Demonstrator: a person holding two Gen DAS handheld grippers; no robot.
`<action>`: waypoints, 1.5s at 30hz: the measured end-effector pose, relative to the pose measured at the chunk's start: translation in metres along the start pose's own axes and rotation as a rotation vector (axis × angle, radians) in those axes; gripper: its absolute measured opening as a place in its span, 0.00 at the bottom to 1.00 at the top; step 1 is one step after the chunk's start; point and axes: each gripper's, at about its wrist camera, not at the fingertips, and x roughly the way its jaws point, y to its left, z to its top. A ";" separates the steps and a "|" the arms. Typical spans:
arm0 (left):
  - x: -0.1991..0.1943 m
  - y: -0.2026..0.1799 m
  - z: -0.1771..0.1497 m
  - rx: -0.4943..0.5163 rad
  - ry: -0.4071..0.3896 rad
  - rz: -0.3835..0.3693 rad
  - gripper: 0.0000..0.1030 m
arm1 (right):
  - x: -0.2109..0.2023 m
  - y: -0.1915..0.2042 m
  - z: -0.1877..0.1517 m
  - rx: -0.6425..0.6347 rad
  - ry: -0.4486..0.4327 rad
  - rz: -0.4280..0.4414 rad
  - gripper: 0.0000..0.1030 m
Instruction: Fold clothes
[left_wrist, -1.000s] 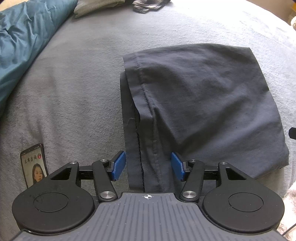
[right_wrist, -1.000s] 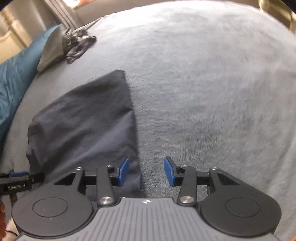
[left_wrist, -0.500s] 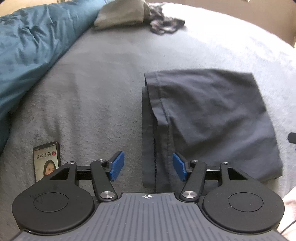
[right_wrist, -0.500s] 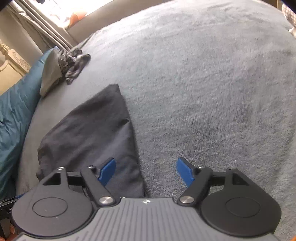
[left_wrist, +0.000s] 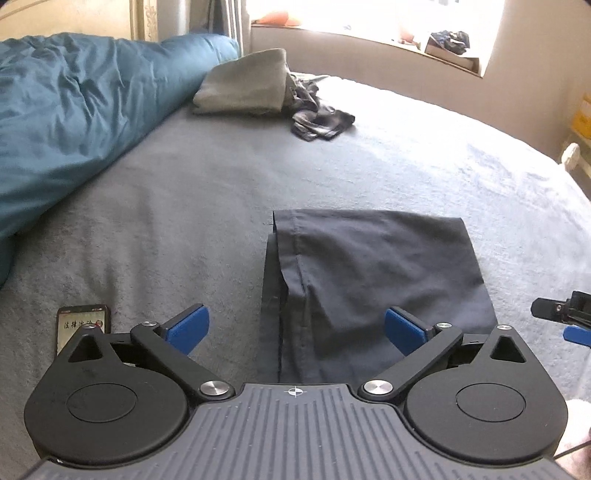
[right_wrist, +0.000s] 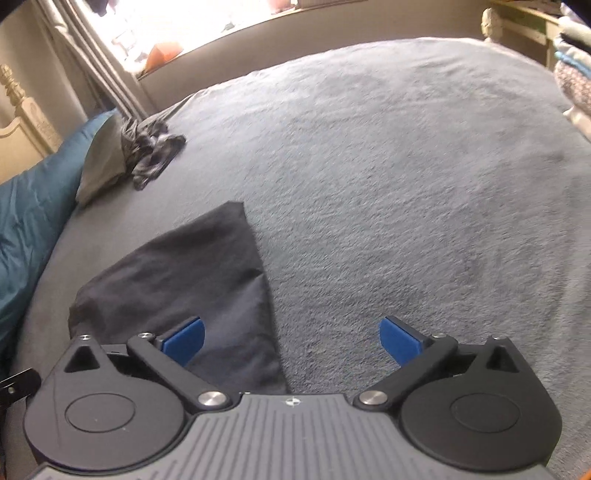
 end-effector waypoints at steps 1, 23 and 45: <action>0.001 0.001 0.000 -0.008 0.006 0.002 0.99 | -0.001 0.000 0.000 0.001 -0.006 0.002 1.00; 0.084 0.069 0.018 -0.167 0.132 -0.303 0.98 | 0.074 0.023 0.040 -0.099 0.150 0.302 1.00; 0.166 0.071 0.021 -0.292 0.444 -0.774 0.87 | 0.163 0.006 0.060 0.087 0.476 0.663 0.99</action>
